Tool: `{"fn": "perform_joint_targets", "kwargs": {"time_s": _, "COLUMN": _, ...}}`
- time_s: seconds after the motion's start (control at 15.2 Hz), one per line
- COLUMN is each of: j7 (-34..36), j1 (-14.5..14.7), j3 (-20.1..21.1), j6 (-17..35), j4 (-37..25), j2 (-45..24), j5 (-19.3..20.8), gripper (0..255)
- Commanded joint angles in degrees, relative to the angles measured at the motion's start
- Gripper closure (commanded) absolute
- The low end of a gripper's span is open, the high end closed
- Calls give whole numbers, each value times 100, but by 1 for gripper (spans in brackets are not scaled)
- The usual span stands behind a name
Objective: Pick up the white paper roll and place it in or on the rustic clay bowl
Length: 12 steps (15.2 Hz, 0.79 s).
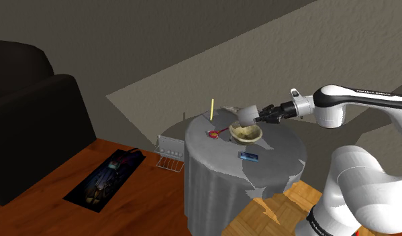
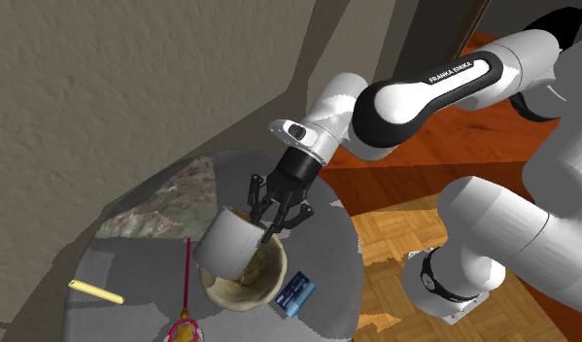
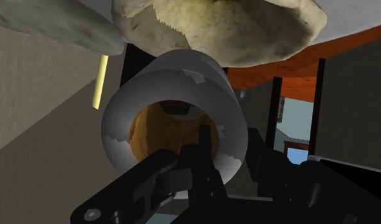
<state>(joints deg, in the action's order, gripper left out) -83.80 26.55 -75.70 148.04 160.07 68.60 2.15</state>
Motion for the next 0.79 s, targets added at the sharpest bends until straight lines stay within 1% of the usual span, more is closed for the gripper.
{"fn": "perform_joint_targets", "kwargs": {"time_s": 0.0, "j7": -122, "j1": 38, "j3": -173, "j6": 88, "j4": 42, "j2": -21, "j5": 43, "gripper": 255}}
{"fn": "perform_joint_targets", "kwargs": {"time_s": 0.26, "j7": -343, "j1": 149, "j3": -508, "j6": 259, "j4": 98, "j2": -66, "j5": 121, "gripper": 255}}
{"fn": "perform_joint_targets", "kwargs": {"time_s": 0.73, "j7": -343, "j1": 149, "j3": -508, "j6": 259, "j4": 98, "j2": -66, "j5": 122, "gripper": 255}}
